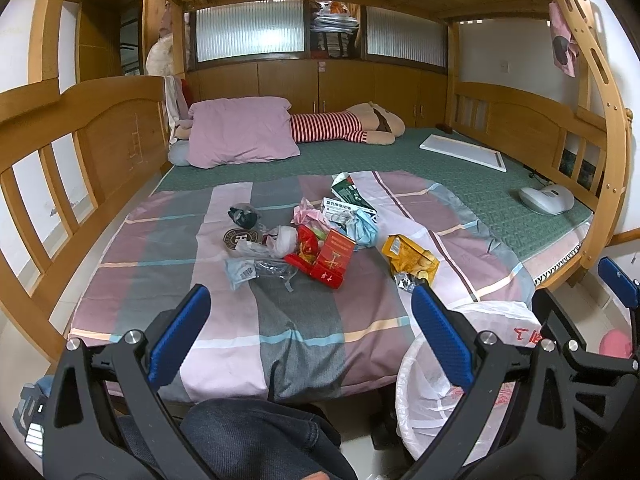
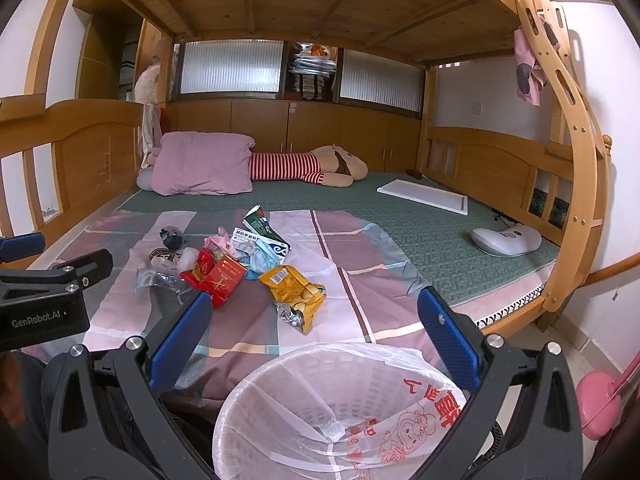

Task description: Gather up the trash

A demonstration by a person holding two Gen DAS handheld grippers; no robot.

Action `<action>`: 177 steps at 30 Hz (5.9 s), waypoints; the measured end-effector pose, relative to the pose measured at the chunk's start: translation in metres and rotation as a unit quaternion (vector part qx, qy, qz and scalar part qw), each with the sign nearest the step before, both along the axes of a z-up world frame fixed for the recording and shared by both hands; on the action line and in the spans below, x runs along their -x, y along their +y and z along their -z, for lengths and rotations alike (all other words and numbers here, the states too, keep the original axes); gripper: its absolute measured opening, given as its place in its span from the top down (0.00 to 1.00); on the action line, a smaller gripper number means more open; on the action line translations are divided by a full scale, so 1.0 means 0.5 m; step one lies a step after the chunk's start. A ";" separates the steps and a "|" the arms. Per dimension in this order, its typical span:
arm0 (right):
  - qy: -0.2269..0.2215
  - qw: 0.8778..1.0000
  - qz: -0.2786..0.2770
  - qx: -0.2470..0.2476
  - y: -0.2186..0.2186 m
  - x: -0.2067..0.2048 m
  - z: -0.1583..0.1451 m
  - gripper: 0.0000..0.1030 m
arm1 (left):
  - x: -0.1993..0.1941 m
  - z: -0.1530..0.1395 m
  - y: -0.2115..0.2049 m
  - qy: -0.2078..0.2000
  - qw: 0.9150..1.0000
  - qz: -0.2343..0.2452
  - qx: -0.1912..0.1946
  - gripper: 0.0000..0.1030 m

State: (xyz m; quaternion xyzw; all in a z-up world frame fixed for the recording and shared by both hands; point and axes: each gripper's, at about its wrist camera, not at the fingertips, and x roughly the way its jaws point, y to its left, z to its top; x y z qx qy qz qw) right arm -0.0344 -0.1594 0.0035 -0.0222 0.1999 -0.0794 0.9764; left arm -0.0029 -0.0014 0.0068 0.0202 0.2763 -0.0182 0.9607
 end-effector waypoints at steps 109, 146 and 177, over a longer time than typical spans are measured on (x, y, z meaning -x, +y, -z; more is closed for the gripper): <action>0.019 1.000 0.001 0.009 -0.003 -0.008 0.023 0.03 | 0.006 0.031 0.053 0.024 0.999 -0.019 0.009 0.03; 0.235 0.967 -0.031 -0.099 0.176 -0.542 0.238 0.06 | -0.481 0.294 0.418 0.231 0.954 -0.099 0.165 0.13; 0.207 0.967 -0.060 -0.139 0.098 -0.425 0.190 0.42 | -0.552 0.347 0.303 0.246 0.943 -0.005 0.222 0.64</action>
